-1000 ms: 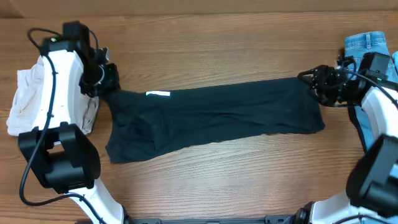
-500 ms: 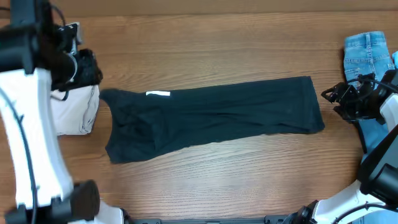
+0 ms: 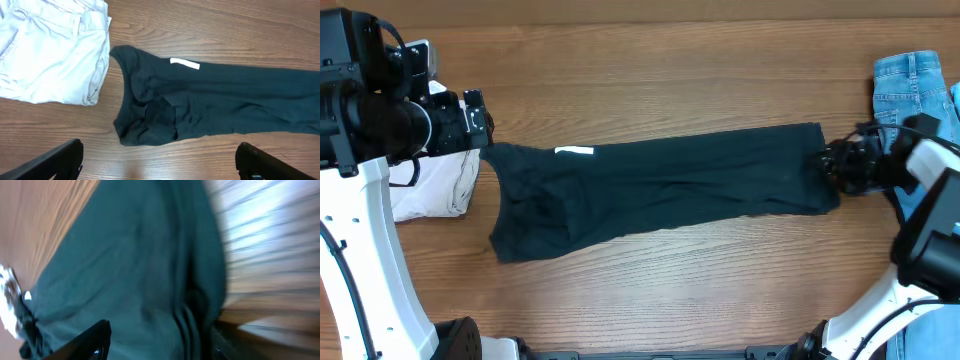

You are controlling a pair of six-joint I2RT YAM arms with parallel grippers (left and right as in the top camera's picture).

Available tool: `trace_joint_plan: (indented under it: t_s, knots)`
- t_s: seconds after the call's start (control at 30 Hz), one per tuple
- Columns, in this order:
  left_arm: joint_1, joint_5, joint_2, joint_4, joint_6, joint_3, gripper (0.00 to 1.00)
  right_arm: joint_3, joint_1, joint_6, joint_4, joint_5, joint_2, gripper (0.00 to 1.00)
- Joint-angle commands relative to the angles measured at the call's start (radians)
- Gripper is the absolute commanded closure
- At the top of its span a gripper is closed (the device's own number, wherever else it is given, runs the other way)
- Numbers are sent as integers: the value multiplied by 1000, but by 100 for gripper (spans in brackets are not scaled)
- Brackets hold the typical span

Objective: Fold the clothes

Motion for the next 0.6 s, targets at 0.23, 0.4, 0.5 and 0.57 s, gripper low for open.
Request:
trace_joint_plan:
  t_s: [0.23,0.4,0.5,0.57]
  knots:
    - [-2,-6,-3,0,-3,9,0,-29,22,-24,-19,122,67,69]
    - [-2,-6,-3,0,-3,9,0,39,-24,53,-83,108,53,96]
    - [-2,-6,-3,0,-3,9,0,133,-27,92,-204,101,-11,96]
    - [-2,-6,-3,0,-3,9,0,168,-4,106,-252,118,-73,96]
